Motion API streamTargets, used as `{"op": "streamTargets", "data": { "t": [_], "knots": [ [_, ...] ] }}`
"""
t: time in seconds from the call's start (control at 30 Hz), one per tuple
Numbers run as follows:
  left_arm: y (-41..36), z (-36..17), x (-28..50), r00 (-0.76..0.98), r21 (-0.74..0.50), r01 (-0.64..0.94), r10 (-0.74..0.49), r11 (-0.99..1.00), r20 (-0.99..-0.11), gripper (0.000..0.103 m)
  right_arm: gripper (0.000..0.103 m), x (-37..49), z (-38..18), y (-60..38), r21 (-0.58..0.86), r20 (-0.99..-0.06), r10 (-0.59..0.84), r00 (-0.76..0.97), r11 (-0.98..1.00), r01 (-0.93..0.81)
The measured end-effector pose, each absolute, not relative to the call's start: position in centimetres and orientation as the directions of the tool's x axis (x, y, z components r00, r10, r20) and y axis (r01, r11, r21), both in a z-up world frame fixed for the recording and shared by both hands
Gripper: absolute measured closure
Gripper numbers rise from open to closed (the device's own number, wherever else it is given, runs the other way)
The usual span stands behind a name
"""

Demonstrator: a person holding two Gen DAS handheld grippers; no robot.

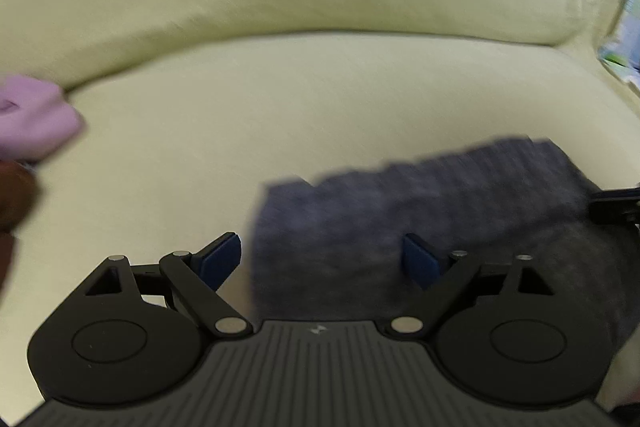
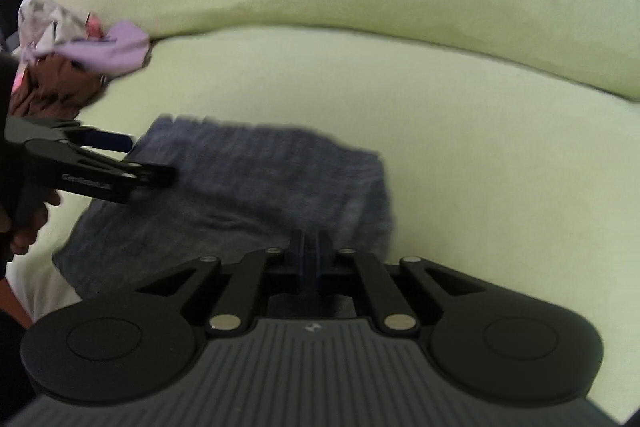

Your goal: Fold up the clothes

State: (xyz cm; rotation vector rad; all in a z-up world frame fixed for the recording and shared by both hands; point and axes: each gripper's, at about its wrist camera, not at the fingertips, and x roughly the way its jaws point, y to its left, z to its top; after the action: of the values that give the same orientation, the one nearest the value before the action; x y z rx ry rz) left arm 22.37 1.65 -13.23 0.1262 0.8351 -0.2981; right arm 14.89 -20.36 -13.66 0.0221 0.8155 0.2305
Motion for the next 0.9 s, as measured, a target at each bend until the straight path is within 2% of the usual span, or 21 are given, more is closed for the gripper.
{"op": "streamTargets", "data": {
  "t": [0.13, 0.23, 0.33, 0.43, 0.57, 0.7, 0.8, 0.9],
  "knots": [
    [0.4, -10.9, 20.7, 0.633, -0.059, 0.37, -0.298, 0.927, -0.715, 0.021, 0.096, 13.6, -13.1, -18.9, 0.122, -0.694, 0.282, 0.663, 0.953, -0.278],
    [-0.4, -12.3, 19.4, 0.595, -0.057, 0.434, -0.334, 0.899, -0.731, 0.02, 0.096, 12.3, -14.7, -18.4, 0.079, -0.724, 0.248, 0.644, 0.957, -0.279],
    [0.1, -15.4, 18.4, 0.572, -0.005, 0.426, -0.273, 0.905, -0.774, 0.021, 0.096, 10.8, -14.8, -19.5, 0.1, -0.708, 0.244, 0.663, 0.964, -0.248],
    [2.0, -15.9, 16.5, 0.568, -0.045, 0.365, -0.26, 0.93, -0.781, 0.021, 0.091, 9.4, -13.5, -19.5, 0.101, -0.684, 0.259, 0.682, 0.96, -0.262],
    [2.0, -16.2, 15.0, 0.541, 0.008, 0.338, -0.188, 0.941, -0.82, 0.02, 0.094, 9.0, -15.0, -18.4, 0.061, -0.754, 0.237, 0.612, 0.954, -0.294],
    [0.9, -13.3, 14.5, 0.566, 0.072, 0.281, -0.104, 0.957, -0.818, 0.02, 0.093, 8.8, -13.5, -18.4, 0.069, -0.737, 0.238, 0.632, 0.957, -0.28],
    [0.7, -11.0, 15.2, 0.57, 0.068, 0.232, -0.079, 0.97, -0.818, 0.02, 0.092, 8.5, -11.9, -18.4, 0.054, -0.712, 0.239, 0.661, 0.956, -0.287],
    [-0.1, -10.0, 15.8, 0.561, 0.051, 0.2, -0.071, 0.978, -0.825, 0.02, 0.092, 8.2, -12.1, -18.3, 0.047, -0.73, 0.236, 0.642, 0.954, -0.298]
  ]
}}
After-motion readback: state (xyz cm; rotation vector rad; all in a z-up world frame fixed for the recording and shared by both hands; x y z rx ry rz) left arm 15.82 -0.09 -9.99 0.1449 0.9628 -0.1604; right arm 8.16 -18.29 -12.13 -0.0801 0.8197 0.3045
